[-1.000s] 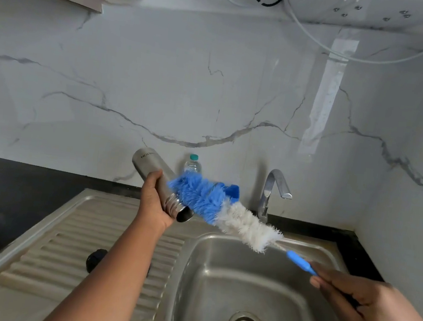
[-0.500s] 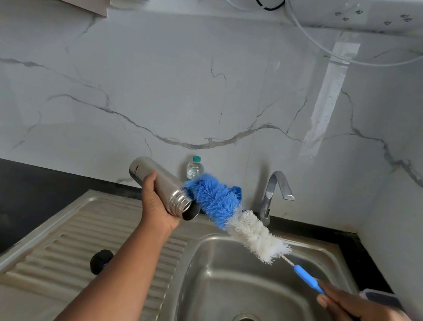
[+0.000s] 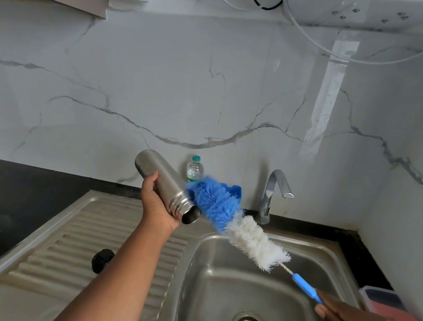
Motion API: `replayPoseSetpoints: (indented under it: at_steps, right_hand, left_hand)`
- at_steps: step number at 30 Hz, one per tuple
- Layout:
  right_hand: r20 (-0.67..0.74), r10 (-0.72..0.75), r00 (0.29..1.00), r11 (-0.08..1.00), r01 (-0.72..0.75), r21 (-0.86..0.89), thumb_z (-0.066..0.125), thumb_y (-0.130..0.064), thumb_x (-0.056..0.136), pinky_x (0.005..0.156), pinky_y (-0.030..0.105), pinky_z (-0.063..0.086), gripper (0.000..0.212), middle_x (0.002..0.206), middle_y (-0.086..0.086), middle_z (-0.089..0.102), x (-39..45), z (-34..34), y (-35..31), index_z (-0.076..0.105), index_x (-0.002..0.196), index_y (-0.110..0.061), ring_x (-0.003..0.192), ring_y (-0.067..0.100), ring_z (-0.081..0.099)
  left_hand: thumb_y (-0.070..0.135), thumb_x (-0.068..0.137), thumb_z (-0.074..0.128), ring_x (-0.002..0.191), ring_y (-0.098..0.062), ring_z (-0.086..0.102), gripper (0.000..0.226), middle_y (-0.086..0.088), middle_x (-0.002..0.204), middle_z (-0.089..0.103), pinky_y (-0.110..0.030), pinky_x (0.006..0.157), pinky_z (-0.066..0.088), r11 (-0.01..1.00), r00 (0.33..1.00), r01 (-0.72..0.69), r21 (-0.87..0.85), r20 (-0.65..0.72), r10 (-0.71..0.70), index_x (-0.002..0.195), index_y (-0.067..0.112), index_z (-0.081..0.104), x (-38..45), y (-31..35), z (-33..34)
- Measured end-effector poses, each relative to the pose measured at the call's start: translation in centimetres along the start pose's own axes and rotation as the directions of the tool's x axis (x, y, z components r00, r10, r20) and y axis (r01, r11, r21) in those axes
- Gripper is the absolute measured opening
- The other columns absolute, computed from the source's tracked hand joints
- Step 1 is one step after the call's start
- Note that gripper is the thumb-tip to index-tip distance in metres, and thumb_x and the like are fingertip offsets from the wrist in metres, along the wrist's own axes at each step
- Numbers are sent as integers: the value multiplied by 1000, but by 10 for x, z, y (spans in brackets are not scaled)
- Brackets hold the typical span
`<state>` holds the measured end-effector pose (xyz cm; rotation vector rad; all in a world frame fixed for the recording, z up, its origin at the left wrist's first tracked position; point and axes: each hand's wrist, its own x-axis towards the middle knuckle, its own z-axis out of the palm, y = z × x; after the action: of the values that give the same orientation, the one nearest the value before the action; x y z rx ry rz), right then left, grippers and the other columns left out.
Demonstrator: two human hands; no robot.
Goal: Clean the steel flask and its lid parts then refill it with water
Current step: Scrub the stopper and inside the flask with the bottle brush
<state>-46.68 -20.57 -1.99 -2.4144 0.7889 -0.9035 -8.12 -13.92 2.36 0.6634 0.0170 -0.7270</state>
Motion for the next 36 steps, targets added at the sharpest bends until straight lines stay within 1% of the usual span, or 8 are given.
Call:
replayPoseSetpoints:
  at_steps: [1,2,3,4,6,21,31,36]
  right_hand:
    - [-7,27,1000,998,-27,-56,48,-72,79,85,22,51,41,65,-41,59,-4,2,17,68,107,-52,52,-15,56]
    - [-41,37,998,999,-38,-12,47,-73,77,87,27,50,47,112,-4,68,-4,5,22,68,110,-48,32,-11,38]
    - [-13,25,1000,1000,-24,14,47,-74,75,85,26,51,48,80,-61,-38,-3,5,21,67,111,-48,23,1,29]
    - [-19,53,998,999,-53,-10,48,-69,76,76,15,50,41,39,-35,41,-2,-3,14,67,107,-49,28,-1,36]
    - [-28,60,998,993,-62,-98,49,-68,77,71,-4,41,31,77,-51,55,3,-10,-16,62,104,-59,61,-21,55]
    - [-116,45,992,998,-49,-36,33,-86,76,77,-8,37,28,91,-55,53,7,-7,-53,47,99,-80,83,-29,54]
    - [-165,66,984,997,-70,-15,31,-89,73,74,-9,36,30,88,-52,56,7,-1,-53,48,97,-81,80,-26,58]
    - [-157,96,983,995,-95,14,32,-93,67,70,-9,37,32,81,-48,60,2,1,-46,51,90,-81,74,-24,59]
  left_hand:
    - [55,79,67,95,-32,69,58,-12,99,67,-50,89,55,999,1000,22,-30,22,-22,119,14,61,2,1,0]
    - [60,76,69,102,-34,67,64,-13,103,67,-54,94,52,999,999,29,-35,30,-28,121,15,60,-1,2,2]
    - [64,73,70,103,-34,67,68,-13,105,67,-56,96,50,999,999,29,-32,32,-28,120,15,60,3,0,0]
    - [66,72,70,101,-34,67,69,-13,103,67,-56,96,50,999,999,27,-32,42,-26,119,15,61,1,0,1]
    - [65,72,70,94,-33,67,70,-12,100,67,-54,93,52,999,999,27,-32,24,-26,119,15,60,-2,-1,2]
    - [66,51,83,104,-44,67,98,-22,122,65,-69,92,46,995,995,99,-17,26,-99,129,12,54,10,-9,-8]
    - [54,86,59,89,-31,69,47,-12,95,70,-47,83,57,1000,999,7,-1,45,-7,110,14,63,10,-12,-6]
    - [69,68,69,87,-29,69,79,-13,101,67,-44,83,57,1000,999,-7,-29,49,8,123,13,60,9,-14,-4]
